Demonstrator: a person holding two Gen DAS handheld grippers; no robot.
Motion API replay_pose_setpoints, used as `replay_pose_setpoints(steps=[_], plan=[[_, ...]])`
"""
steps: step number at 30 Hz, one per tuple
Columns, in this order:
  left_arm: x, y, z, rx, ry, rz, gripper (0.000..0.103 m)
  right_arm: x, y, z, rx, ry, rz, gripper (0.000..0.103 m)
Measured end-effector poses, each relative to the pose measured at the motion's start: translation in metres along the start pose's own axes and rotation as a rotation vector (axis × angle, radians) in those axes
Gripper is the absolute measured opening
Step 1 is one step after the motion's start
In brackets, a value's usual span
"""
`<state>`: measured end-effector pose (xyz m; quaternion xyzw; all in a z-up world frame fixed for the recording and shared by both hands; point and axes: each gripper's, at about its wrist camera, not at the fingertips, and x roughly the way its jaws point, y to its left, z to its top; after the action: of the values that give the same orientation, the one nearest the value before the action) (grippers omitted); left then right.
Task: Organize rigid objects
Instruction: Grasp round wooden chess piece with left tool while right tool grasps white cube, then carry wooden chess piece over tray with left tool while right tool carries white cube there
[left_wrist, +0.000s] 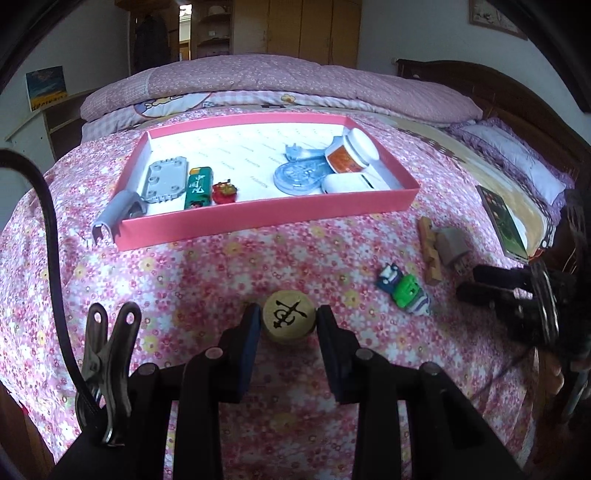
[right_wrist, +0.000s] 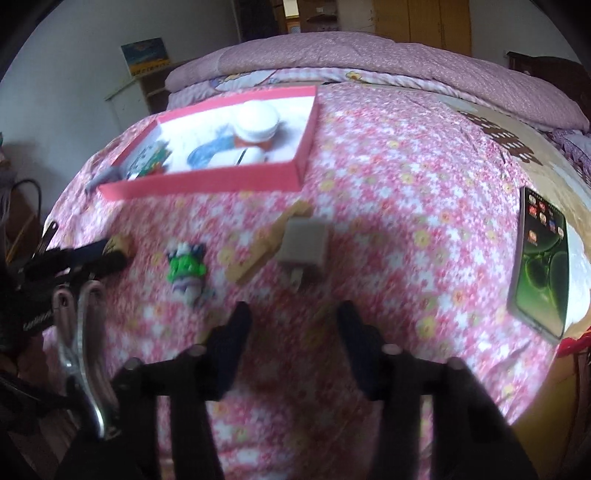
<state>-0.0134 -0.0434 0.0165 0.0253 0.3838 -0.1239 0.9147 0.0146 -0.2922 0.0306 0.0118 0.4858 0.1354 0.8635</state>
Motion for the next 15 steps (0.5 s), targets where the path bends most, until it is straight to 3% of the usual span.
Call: replay_pose_setpoints(steps=[15], plan=[[-0.003, 0.005, 0.0, -0.027, -0.005, -0.009, 0.033, 0.019, -0.001, 0.02, 0.019, -0.04, -0.008, 0.028]])
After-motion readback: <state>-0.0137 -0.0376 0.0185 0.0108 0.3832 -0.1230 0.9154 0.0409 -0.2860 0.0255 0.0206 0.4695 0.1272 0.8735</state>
